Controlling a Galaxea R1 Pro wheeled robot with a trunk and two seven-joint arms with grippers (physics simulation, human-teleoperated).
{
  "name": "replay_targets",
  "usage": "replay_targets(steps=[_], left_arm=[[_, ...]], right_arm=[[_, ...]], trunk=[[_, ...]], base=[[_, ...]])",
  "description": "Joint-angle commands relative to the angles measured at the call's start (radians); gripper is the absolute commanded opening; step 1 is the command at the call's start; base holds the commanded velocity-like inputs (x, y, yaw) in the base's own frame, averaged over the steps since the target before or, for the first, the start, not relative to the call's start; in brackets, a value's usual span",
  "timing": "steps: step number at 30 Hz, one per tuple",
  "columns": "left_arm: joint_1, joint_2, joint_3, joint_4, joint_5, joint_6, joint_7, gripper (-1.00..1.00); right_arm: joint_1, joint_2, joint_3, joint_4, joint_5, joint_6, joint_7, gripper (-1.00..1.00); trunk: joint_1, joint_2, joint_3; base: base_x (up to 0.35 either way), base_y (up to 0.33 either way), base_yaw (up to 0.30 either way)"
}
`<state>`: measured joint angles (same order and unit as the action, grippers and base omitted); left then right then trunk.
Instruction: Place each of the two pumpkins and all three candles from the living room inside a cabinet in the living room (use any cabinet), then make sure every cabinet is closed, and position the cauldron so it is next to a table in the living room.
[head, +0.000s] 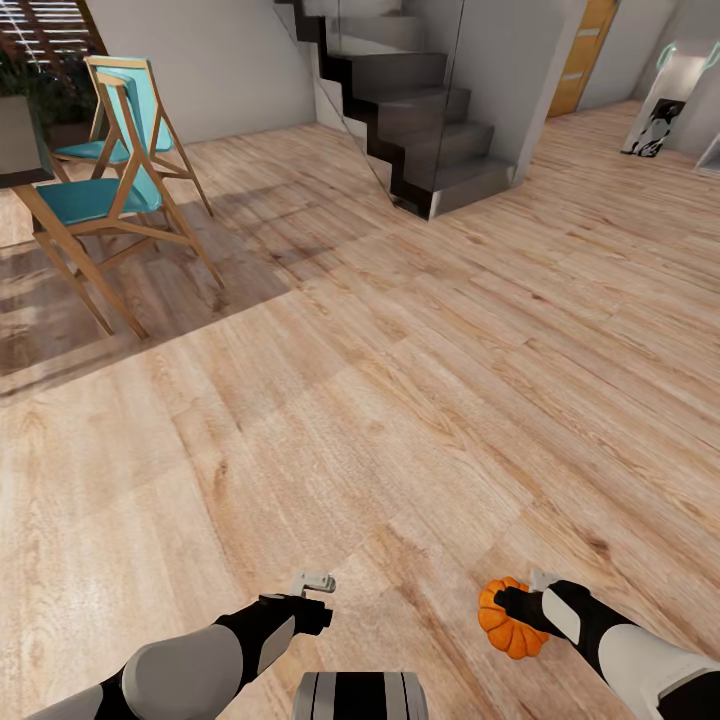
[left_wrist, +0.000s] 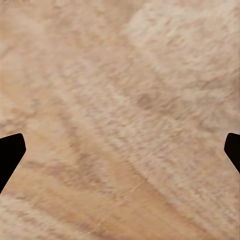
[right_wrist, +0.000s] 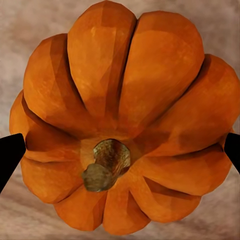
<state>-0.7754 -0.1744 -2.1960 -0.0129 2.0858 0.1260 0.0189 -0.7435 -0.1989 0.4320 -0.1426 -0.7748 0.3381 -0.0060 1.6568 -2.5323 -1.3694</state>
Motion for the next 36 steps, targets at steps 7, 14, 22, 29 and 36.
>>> replay_targets(steps=[7, 14, 22, 29, 36], left_arm=[[-0.001, 0.0, -0.008, -0.002, 0.01, -0.036, -0.002, 1.0], [-0.001, 0.0, -0.008, -0.002, 0.011, -0.036, -0.002, 1.0], [-0.001, 0.0, -0.008, -0.002, 0.01, -0.036, -0.001, 1.0], [-0.001, 0.0, -0.009, -0.001, 0.01, -0.034, -0.001, 1.0], [-0.001, 0.0, -0.01, 0.0, 0.011, -0.033, -0.001, 1.0]], right_arm=[[0.001, -0.001, 0.016, 0.025, -0.004, 0.003, -0.002, -1.0], [0.001, -0.001, 0.017, 0.025, -0.004, 0.002, -0.002, -1.0], [0.001, 0.0, 0.017, 0.025, -0.004, 0.002, -0.003, -1.0], [0.001, 0.002, 0.018, 0.025, -0.004, 0.002, -0.008, -1.0], [0.001, 0.003, 0.019, 0.025, -0.003, 0.003, -0.009, -1.0]], trunk=[[0.004, 0.001, 0.011], [0.001, 0.002, 0.038], [-0.002, 0.004, 0.069], [-0.006, 0.006, 0.096], [-0.009, 0.007, 0.123]], base=[[0.0, 0.0, 0.0], [0.0, 0.0, 0.0], [0.0, 0.0, 0.0], [0.0, 0.0, 0.0], [0.0, 0.0, 0.0]])
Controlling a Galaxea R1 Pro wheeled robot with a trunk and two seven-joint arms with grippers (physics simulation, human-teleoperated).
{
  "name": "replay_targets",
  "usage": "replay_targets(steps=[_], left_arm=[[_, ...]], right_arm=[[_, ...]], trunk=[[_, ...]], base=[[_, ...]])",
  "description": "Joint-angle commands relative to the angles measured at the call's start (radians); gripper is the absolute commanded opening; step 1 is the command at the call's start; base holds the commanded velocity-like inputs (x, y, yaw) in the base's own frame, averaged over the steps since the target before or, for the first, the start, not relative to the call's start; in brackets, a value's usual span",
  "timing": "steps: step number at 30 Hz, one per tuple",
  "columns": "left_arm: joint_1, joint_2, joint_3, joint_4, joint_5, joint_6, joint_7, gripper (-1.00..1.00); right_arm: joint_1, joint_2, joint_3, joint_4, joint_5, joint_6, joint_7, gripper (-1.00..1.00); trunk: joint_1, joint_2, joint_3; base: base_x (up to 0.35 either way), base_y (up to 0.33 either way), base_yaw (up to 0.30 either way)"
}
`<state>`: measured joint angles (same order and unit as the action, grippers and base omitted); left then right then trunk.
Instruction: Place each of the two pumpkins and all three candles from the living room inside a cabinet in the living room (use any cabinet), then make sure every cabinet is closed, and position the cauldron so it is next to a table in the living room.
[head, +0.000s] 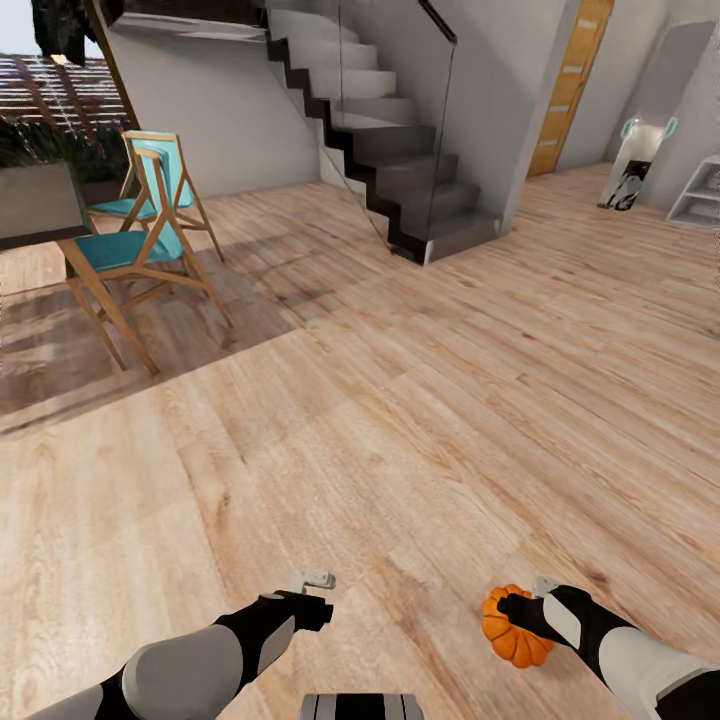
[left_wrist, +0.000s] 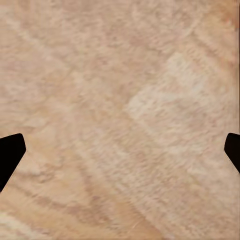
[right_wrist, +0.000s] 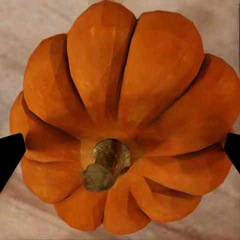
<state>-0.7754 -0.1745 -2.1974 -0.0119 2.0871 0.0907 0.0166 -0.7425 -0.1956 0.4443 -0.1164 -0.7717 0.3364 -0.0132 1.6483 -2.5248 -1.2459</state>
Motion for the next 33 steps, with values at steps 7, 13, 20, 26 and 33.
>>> replay_targets(steps=[7, 13, 20, 26, 33], left_arm=[[-0.03, 0.0, -0.009, 0.003, 0.012, 0.007, 0.002, 1.0], [-0.067, 0.006, -0.01, 0.007, 0.073, 0.009, 0.012, 1.0], [-0.067, 0.034, -0.007, 0.006, 0.089, 0.001, 0.02, 1.0], [-0.067, 0.043, -0.004, 0.005, 0.092, 0.0, 0.019, 1.0], [-0.067, 0.061, 0.006, 0.005, 0.121, 0.0, 0.01, 1.0]], right_arm=[[0.0, -0.002, 0.007, -0.033, -0.004, 0.001, -0.004, -1.0], [0.0, 0.005, 0.006, -0.062, 0.078, -0.039, -0.005, -1.0], [0.0, 0.137, -0.006, -0.062, 0.089, -0.153, -0.006, -1.0], [0.0, 0.145, -0.006, -0.063, 0.087, -0.152, -0.032, -1.0], [0.0, 0.145, -0.006, -0.12, 0.086, -0.222, -0.027, -1.0]], trunk=[[-0.003, 0.001, 0.026], [-0.006, 0.003, 0.05], [-0.009, 0.004, 0.077], [-0.012, 0.006, 0.1], [-0.015, 0.007, 0.127]], base=[[0.0, 0.0, 0.0], [0.0, 0.0, 0.0], [0.0, 0.0, 0.0], [0.0, 0.0, 0.0], [0.0, 0.0, 0.0]])
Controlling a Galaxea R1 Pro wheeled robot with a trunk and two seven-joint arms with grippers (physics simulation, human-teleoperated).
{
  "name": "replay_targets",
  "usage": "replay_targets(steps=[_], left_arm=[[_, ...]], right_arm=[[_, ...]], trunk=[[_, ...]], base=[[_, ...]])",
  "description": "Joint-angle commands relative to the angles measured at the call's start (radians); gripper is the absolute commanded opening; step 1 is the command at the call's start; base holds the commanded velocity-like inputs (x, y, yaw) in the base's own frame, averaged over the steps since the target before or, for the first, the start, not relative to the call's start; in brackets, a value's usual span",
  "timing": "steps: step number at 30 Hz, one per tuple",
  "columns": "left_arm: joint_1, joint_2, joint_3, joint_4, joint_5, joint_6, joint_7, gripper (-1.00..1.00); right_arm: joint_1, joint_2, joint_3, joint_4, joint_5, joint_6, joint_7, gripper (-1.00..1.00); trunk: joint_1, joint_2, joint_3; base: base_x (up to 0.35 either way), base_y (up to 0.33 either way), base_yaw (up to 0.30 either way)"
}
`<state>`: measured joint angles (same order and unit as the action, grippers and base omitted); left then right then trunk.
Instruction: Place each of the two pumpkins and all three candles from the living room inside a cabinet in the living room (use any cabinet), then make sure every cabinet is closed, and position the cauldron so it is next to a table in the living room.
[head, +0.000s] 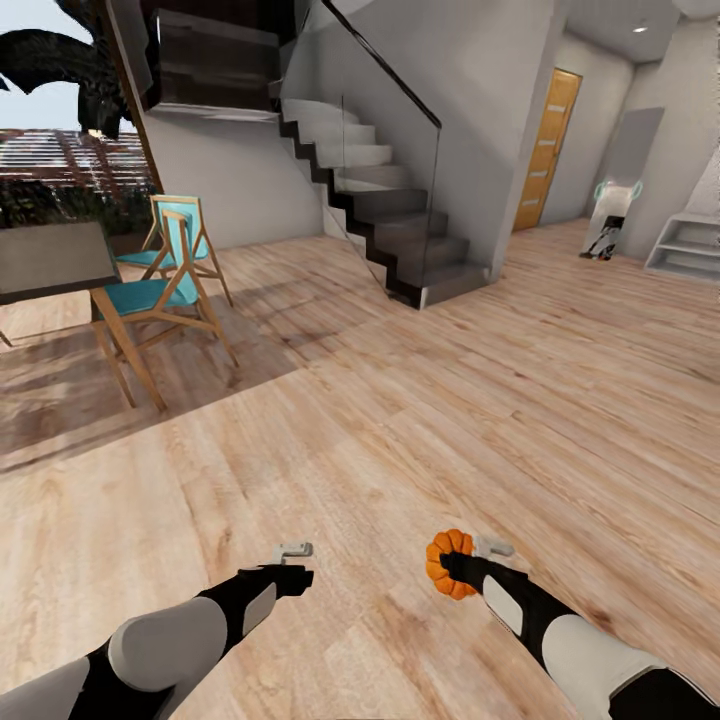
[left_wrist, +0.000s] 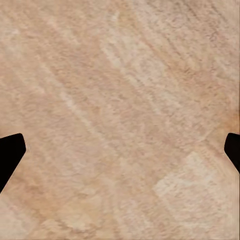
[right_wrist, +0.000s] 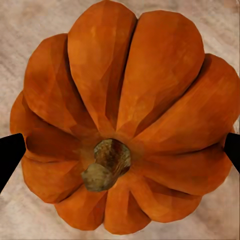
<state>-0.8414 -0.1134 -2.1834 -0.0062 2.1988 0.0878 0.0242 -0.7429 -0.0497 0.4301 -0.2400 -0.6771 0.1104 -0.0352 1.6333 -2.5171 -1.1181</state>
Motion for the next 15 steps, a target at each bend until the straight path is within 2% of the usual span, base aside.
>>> replay_targets(steps=[1, 4, 8, 15], left_arm=[[-0.001, 0.008, -0.007, -0.001, 0.012, 0.003, 0.002, 1.0], [-0.001, 0.025, -0.006, -0.001, 0.026, 0.003, 0.002, 1.0], [-0.001, 0.026, -0.006, -0.001, 0.04, 0.003, 0.001, 1.0], [-0.001, 0.026, -0.007, -0.003, 0.044, 0.003, 0.0, 1.0]], right_arm=[[0.0, -0.003, 0.008, -0.015, -0.008, 0.003, -0.006, -1.0], [0.0, -0.005, 0.005, -0.033, -0.008, 0.009, -0.01, -1.0], [0.0, -0.008, 0.004, -0.036, -0.01, 0.017, -0.011, -1.0], [0.0, -0.005, 0.007, -0.036, -0.008, 0.021, -0.011, -1.0]], trunk=[[0.0, 0.0, 0.003], [-0.002, 0.001, 0.015], [-0.004, 0.002, 0.03], [-0.007, 0.003, 0.057]], base=[[0.0, 0.0, 0.0], [0.0, 0.0, 0.0], [0.0, 0.0, 0.0], [0.0, 0.0, 0.0]])
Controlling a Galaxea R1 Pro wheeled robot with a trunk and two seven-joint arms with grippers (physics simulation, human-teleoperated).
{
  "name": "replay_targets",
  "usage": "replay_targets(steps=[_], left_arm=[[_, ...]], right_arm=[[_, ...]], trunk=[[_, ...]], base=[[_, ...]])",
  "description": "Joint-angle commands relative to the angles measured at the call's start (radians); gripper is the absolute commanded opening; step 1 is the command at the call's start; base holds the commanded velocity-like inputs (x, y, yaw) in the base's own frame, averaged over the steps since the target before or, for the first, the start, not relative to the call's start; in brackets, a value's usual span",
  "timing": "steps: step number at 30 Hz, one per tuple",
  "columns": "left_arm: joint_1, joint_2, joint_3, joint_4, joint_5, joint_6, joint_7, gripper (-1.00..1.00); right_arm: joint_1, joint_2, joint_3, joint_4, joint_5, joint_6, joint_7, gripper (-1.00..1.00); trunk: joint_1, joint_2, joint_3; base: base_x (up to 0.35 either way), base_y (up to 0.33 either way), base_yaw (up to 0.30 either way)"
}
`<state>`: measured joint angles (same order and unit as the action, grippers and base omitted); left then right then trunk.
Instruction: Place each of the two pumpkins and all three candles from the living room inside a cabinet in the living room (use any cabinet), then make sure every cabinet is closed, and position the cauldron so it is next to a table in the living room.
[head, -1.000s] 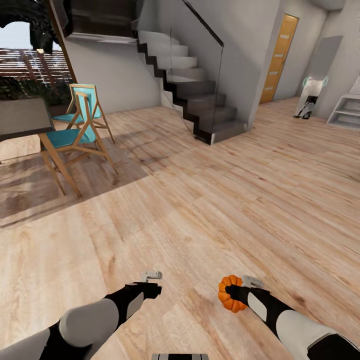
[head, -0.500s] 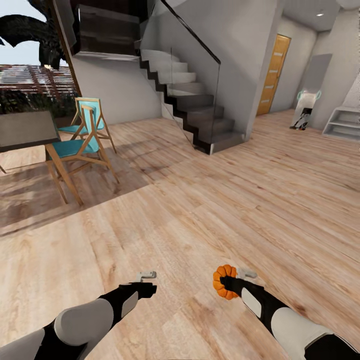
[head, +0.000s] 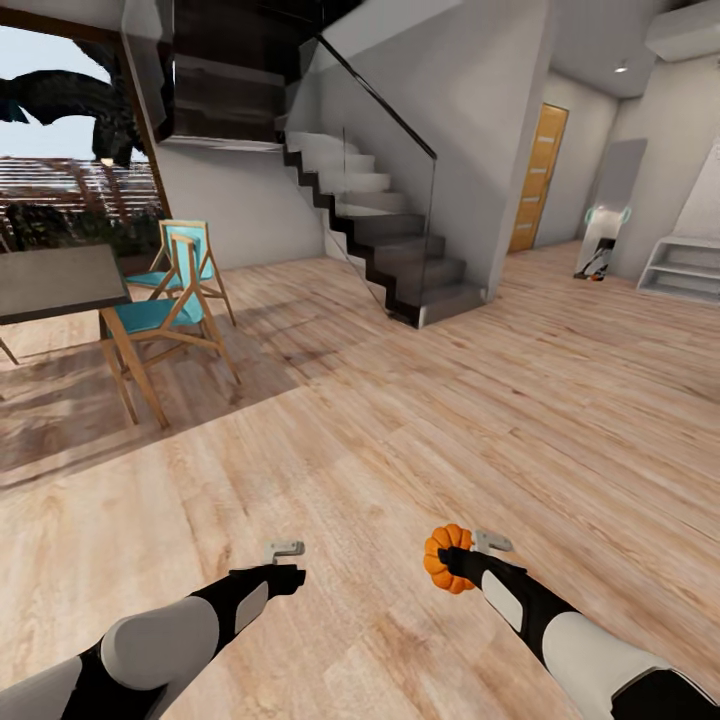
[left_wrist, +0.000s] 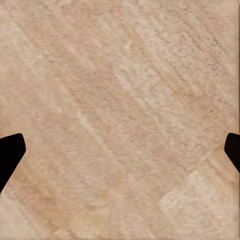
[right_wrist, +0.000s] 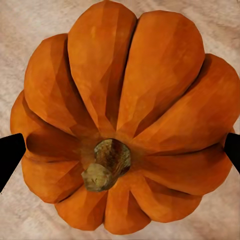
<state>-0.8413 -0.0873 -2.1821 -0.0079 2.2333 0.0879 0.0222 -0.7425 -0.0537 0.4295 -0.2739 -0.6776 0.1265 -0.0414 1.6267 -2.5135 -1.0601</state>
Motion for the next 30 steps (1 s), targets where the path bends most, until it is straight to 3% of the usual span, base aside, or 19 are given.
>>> replay_targets(steps=[1, 12, 30], left_arm=[[-0.001, 0.0, -0.008, -0.001, 0.009, 0.003, 0.002, 1.0], [-0.001, -0.002, -0.008, -0.002, 0.009, -0.026, 0.004, 1.0], [-0.001, -0.005, -0.018, -0.003, 0.007, -0.031, 0.003, 1.0]], right_arm=[[0.0, -0.001, 0.008, -0.002, -0.007, 0.005, -0.005, -1.0], [0.0, 0.001, 0.014, 0.002, -0.007, 0.005, -0.008, -1.0], [0.0, -0.005, 0.009, 0.01, -0.008, 0.001, -0.001, -1.0]], trunk=[[0.0, 0.0, -0.001], [0.0, 0.0, -0.001], [0.0, 0.0, -0.001]], base=[[0.0, 0.0, 0.0], [-0.046, 0.023, 0.0], [-0.316, 0.015, 0.0]])
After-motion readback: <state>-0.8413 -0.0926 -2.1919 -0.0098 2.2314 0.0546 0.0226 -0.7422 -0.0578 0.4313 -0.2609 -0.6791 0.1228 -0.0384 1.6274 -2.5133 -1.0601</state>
